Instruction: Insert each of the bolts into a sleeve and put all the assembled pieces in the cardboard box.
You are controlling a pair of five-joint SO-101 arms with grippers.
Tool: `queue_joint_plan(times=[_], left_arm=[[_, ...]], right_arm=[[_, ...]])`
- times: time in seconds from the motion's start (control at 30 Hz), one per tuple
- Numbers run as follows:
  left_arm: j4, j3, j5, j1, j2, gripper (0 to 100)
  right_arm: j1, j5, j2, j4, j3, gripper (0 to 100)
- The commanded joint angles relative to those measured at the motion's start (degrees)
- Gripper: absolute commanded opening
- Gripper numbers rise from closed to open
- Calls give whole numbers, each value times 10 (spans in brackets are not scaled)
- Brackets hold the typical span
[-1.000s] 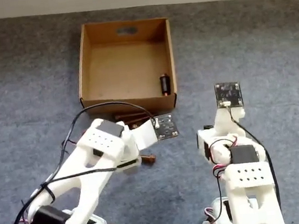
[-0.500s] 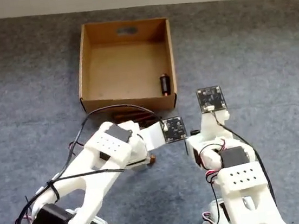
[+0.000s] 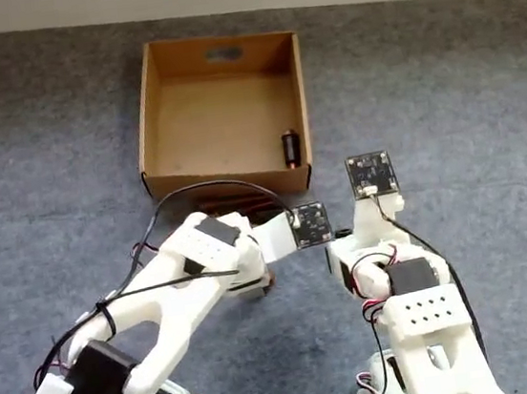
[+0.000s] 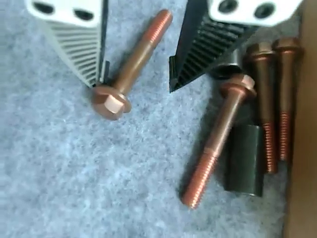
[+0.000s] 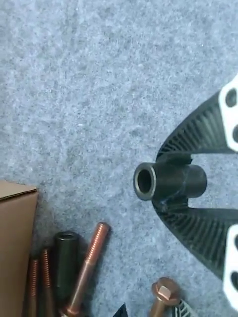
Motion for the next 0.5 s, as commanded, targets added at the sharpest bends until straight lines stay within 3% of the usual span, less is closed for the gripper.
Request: queue_joint_plan(times=[0.0,0.07,0.47], left_arm=[[21,-7,-4,12,4,79],[25,-7,-4,7,4,6],[126,-6,-4,7,2,7]], right_arm=[[-3,-4,-10,-10,-3,5],[-3,-4,-10,-10,-3,5],[-3,-4,-8,-10,-3,5]])
